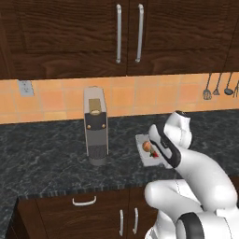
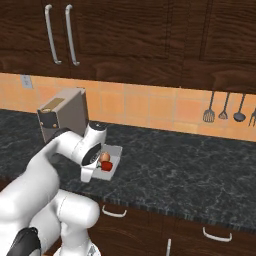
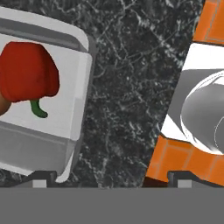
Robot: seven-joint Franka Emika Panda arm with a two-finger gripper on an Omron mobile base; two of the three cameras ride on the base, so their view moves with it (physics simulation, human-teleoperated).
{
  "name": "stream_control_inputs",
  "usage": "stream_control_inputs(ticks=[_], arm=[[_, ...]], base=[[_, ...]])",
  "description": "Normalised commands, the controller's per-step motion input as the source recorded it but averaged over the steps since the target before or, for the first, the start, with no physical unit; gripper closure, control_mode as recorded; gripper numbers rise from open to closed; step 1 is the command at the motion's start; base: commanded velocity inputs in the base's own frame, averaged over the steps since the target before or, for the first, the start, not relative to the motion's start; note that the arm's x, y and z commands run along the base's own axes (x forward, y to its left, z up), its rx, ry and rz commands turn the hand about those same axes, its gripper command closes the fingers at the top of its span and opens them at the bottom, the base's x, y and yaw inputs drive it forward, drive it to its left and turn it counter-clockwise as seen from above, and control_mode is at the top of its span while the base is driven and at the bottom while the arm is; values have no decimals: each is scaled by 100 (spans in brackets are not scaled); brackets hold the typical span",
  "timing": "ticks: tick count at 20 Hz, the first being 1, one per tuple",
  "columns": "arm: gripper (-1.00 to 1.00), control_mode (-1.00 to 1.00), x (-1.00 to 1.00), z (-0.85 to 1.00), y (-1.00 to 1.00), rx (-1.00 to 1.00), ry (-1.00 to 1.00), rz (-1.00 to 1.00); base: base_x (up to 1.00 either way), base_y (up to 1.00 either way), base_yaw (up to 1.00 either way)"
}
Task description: Take the meat container that has the fish and place it on the second highest rack of the freezer. Then take the vegetable container that has the bell pepper and onion and place it on the highest rack of the freezer.
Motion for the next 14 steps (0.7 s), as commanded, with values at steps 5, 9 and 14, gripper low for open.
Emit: stream_control_inputs(ticks=[5, 9, 14], arm=[[-100, -100, 31, -24, 1, 0, 17, 0], [-100, -100, 11, 3, 0, 0, 4, 0], [-100, -100, 3, 7, 0, 0, 0, 0]], base=[[0, 0, 0], [0, 0, 0], [0, 0, 0]])
